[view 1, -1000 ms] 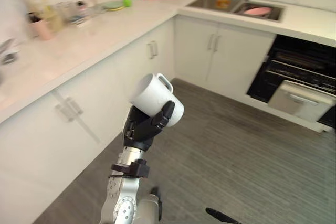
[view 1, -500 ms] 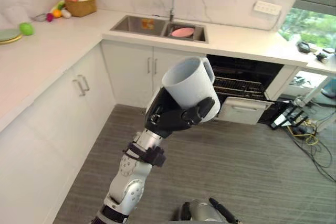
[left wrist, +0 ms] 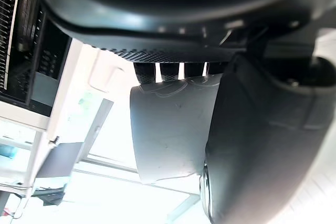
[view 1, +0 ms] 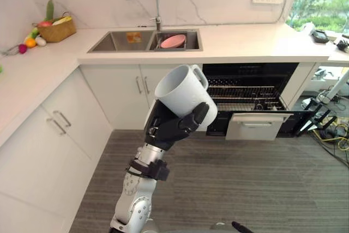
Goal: Walk over to the sink, pick up the cup, carry it to the dishwasher, place the cup inside the dishwasher, then close the dishwasher door
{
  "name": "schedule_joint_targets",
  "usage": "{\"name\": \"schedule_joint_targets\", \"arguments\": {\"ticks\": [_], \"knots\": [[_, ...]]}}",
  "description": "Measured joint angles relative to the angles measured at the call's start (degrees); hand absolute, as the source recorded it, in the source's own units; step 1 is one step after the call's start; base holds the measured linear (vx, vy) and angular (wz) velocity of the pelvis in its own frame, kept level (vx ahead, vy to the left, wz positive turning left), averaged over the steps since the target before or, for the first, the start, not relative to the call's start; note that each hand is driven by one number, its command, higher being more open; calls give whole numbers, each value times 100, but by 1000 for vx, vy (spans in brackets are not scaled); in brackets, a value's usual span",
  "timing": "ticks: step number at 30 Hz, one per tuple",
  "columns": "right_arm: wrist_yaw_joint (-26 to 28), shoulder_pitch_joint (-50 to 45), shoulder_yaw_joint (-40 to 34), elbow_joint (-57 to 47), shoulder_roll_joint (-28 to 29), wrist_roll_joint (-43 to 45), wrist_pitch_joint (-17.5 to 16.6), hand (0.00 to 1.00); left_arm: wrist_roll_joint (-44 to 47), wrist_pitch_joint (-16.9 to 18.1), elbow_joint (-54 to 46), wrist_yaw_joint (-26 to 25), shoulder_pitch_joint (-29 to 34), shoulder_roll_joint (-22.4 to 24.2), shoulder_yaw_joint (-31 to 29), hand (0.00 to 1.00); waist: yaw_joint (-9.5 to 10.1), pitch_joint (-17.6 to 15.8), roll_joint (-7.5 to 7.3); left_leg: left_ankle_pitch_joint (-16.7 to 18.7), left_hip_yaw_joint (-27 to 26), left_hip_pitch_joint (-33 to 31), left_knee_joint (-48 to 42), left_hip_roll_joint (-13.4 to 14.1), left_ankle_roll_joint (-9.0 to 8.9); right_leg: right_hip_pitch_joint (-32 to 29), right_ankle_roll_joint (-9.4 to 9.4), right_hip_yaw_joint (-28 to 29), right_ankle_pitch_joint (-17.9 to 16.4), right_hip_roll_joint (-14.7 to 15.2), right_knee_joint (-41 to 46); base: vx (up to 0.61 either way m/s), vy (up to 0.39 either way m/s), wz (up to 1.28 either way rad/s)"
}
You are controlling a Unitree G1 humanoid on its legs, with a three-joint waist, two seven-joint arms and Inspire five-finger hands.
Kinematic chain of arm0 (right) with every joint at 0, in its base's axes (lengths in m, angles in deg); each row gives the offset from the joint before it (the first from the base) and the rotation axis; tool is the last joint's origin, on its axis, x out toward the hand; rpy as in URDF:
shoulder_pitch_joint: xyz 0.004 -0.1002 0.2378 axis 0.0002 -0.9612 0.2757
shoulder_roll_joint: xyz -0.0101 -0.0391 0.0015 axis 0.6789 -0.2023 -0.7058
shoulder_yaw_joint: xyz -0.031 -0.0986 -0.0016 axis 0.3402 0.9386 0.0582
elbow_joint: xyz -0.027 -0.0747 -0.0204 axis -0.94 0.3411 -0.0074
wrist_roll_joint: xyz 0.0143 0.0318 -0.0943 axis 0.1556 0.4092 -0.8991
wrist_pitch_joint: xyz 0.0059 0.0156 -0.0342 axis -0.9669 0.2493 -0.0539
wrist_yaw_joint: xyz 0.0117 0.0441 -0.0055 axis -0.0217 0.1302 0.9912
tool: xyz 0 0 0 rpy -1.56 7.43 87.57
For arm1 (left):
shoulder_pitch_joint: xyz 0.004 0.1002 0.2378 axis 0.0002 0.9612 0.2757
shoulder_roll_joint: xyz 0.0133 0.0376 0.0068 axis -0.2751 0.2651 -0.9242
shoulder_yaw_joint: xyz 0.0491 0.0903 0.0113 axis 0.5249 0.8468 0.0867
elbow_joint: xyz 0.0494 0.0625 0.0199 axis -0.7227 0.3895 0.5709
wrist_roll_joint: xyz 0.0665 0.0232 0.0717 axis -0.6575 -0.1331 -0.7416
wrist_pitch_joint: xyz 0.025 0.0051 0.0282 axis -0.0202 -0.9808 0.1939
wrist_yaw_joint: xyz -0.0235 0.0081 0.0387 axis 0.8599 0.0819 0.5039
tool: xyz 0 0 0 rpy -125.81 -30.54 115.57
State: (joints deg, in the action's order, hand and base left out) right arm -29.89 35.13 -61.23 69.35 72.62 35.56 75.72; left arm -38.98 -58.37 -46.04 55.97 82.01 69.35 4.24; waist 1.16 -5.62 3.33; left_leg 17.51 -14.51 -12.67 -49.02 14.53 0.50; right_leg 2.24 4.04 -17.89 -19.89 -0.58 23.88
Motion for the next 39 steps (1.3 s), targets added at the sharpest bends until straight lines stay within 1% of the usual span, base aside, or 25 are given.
{"name": "schedule_joint_targets", "arguments": {"ticks": [2,4,5,7,8,9,10,11,12,13,14,15,16,17,18,20,22,24,25,26,27,29,31,34,39], "knots": [[27,344,86,306,-116,-1,-161,100,2,46,124,25,16,0,-135,0,42,6,-9,-190,425,29,2023,-552,-207,201,-54,454,84,58,-336,492,60,-110],[49,619,129,505,-166,-41,-337,100,-9,61,341,11,90,-42,-189,0,95,32,-67,-1198,1261,173,3460,-1152,-349,409,-201,1027,128,227,-617,545,190,-123],[55,702,126,570,-169,-45,-404,100,-16,59,421,-3,90,-47,-182,0,88,33,-81,-1555,1505,170,3797,-1353,-344,519,-281,1168,124,319,-771,490,211,-96],[22,805,98,839,-190,-45,-472,100,-11,69,606,-5,84,-72,-104,0,88,81,-193,-2402,1587,292,4425,-1656,-252,696,-514,1402,4,587,-901,422,202,-52],[12,798,60,894,-143,-40,-491,100,-11,58,658,-12,71,-102,-96,0,66,130,-244,-2402,1523,375,4463,-1761,-176,720,-589,1448,10,726,-882,479,184,-34],[19,861,6,951,-60,-36,-446,100,2,51,709,-69,52,-208,-121,0,13,93,-309,-2157,1456,402,4186,-1786,-3,769,-894,1534,280,779,-824,568,221,-23],[30,916,-55,942,174,-38,-421,100,19,34,878,-146,-18,-440,-192,0,-42,-16,-321,-1620,1138,-19,2564,-1660,201,1047,-914,1610,888,638,-694,520,218,-28],[29,884,-74,926,269,-33,-434,100,45,36,890,-148,-22,-543,-211,0,-52,-53,-397,-1258,1001,-229,2100,-1698,108,1144,-866,1627,988,596,-529,436,249,-18],[32,723,-81,940,319,-22,-544,100,80,31,881,-148,-13,-610,-178,0,-73,46,-446,-1258,940,-113,2662,-1803,145,1174,-936,1544,1027,629,-216,298,218,-11],[36,509,-83,897,285,39,-731,100,110,58,742,-200,4,-574,-97,0,-54,229,-201,-1491,836,-140,2832,-1643,511,1185,-973,1436,1016,430,245,246,182,0],[29,436,-85,925,352,48,-794,100,113,89,760,-196,-10,-611,-100,0,-55,333,-395,-1311,779,-99,2688,-1765,532,1160,-979,1390,964,558,539,374,182,-12],[-78,371,-111,919,357,96,-868,100,133,74,762,-243,-10,-596,-107,0,-25,412,-568,-1122,647,169,2869,-1976,535,881,-956,1365,1149,884,1317,303,117,-27],[-117,391,-125,881,321,90,-993,100,166,76,751,-265,-13,-575,-120,0,-38,374,-623,-1061,587,434,3114,-2061,563,569,-807,1278,1567,1097,1970,459,254,-48],[-138,430,-146,694,282,47,-1116,100,205,75,748,-328,-13,-573,-112,0,-88,271,-541,-1077,528,804,3498,-2112,538,100,-618,1119,1290,1321,2794,328,256,-47],[-181,365,-75,353,257,-61,-1152,100,183,75,747,-431,-6,-574,-69,0,-162,226,-417,-1118,490,1112,3829,-2067,482,-329,-551,887,923,1365,3140,321,261,-41],[-315,324,178,-148,261,-166,-1182,100,60,87,705,-604,-10,-589,-76,0,-249,204,-334,-1186,371,1399,4142,-1986,541,-689,-637,521,595,1325,2855,214,140,-36],[-611,312,421,-955,315,-294,-1267,100,35,84,588,-733,-15,-644,-118,0,-381,201,-336,-1196,301,1574,4249,-1903,554,-922,-693,246,358,1119,1791,260,75,-30],[-985,388,379,-1950,337,-702,-1559,100,34,80,528,-747,-111,-638,-171,0,-419,155,-297,-1167,330,1662,4256,-1799,506,-1156,-706,120,449,790,450,328,-30,-23],[-1057,394,311,-2256,337,-842,-1709,100,14,78,531,-733,-101,-675,-278,0,-431,136,-298,-1071,288,1747,4239,-1784,345,-1187,-684,125,652,705,44,355,-82,-21],[-1056,354,249,-2475,345,-949,-2037,100,7,85,570,-662,-85,-708,-477,0,-440,140,-373,-959,273,1837,4185,-1829,182,-1174,-607,196,1191,642,-425,299,-96,-8],[-902,348,57,-2550,317,-1102,-2759,100,201,199,762,-460,-90,-722,-832,0,-490,89,-439,-811,333,1943,4054,-1902,119,-1087,-376,271,1701,681,-673,267,-91,-2],[-808,257,-489,-2744,248,-1802,-4163,100,351,426,1013,-320,-79,-685,-1279,0,-469,55,-195,-667,430,1967,3953,-1677,112,-769,-346,242,1809,417,-1191,274,-102,-4],[-745,306,-750,-3225,38,-1365,-4212,100,325,576,1009,-333,-88,-612,-1598,0,-453,60,-186,-660,444,2021,4014,-1558,109,-524,-296,252,1970,208,-1685,247,-99,-13],[-864,230,-871,-3867,107,-1741,-4575,100,172,614,910,-338,90,-369,-1576,0,-398,58,-165,-659,449,2119,4071,-1514,105,-308,-280,351,2100,78,-2090,159,-46,-20],[-543,163,-467,-4660,290,-2084,-4572,100,-407,569,508,-367,322,-207,-1226,0,-385,45,-118,-661,440,2184,3952,-1569,100,-38,-335,587,2277,45,-2530,85,27,-25]]}}
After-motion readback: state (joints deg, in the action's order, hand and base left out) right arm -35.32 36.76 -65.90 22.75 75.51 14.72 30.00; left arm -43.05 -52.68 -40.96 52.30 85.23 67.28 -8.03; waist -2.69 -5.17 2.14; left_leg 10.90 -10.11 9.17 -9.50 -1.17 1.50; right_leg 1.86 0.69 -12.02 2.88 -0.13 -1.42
